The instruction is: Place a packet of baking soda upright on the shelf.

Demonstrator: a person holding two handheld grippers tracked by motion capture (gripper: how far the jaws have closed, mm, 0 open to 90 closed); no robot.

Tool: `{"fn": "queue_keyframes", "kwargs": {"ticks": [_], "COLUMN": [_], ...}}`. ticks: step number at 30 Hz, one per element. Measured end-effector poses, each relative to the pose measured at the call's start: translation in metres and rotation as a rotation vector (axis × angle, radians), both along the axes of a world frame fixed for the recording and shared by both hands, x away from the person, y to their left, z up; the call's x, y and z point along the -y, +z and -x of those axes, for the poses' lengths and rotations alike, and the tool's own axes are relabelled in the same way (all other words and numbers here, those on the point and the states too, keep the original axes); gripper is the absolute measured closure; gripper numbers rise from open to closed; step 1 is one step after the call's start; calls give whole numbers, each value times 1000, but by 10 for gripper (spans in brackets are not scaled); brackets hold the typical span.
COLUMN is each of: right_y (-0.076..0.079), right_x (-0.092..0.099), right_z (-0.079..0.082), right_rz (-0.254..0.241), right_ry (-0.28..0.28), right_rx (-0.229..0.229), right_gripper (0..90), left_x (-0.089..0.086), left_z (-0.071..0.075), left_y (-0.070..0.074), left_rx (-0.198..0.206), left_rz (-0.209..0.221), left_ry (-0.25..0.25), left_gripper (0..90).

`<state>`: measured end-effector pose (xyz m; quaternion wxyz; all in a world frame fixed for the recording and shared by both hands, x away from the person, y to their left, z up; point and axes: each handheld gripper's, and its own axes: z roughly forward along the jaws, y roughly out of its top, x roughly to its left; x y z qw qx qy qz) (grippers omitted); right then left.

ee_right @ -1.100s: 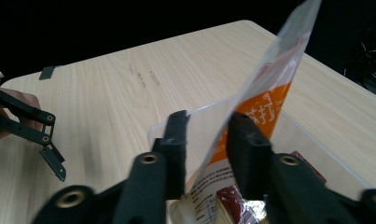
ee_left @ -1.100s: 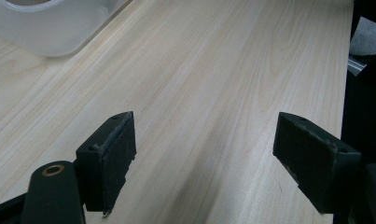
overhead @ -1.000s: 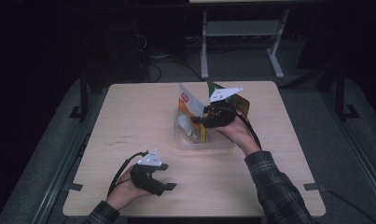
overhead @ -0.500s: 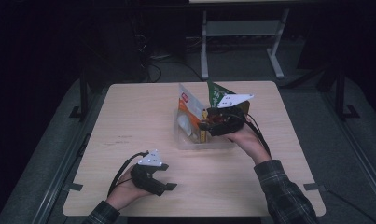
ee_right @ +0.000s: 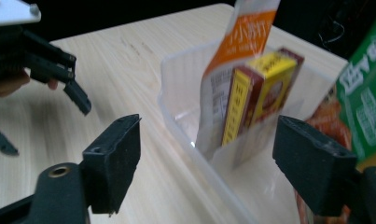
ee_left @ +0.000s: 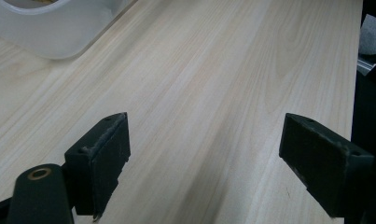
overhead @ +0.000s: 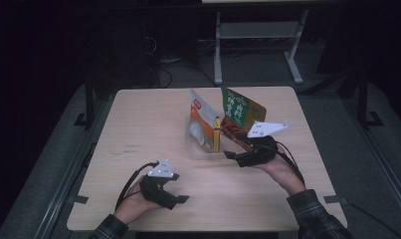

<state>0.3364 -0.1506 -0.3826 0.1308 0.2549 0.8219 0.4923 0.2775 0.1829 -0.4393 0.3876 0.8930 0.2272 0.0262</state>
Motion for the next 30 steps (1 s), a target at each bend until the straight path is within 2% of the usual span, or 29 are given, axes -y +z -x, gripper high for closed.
{"fn": "queue_keyframes", "kwargs": {"ticks": [11,15,20,21,25,30], "right_y": [-31,-42,-56,-58,-63,-63], "right_x": [27,37,49,52,61,65], "right_z": [31,41,53,54,62,64], "right_rz": [32,38,113,121,134,123], "right_ry": [-21,-36,-62,-65,-73,-79], "right_rx": [-26,-39,-50,-50,-74,-69], "right_gripper": [162,153,147,147,146,142], "left_x": [4,4,4,4,6,6], "left_z": [1,1,1,0,1,1], "left_y": [-7,-8,-11,-12,-13,-13], "left_rx": [13,10,10,18,16,21], "left_rz": [-46,-47,-62,-80,-77,-90], "left_ry": [-34,-29,-32,-45,-37,-44], "left_gripper": [156,156,156,155,155,154]}}
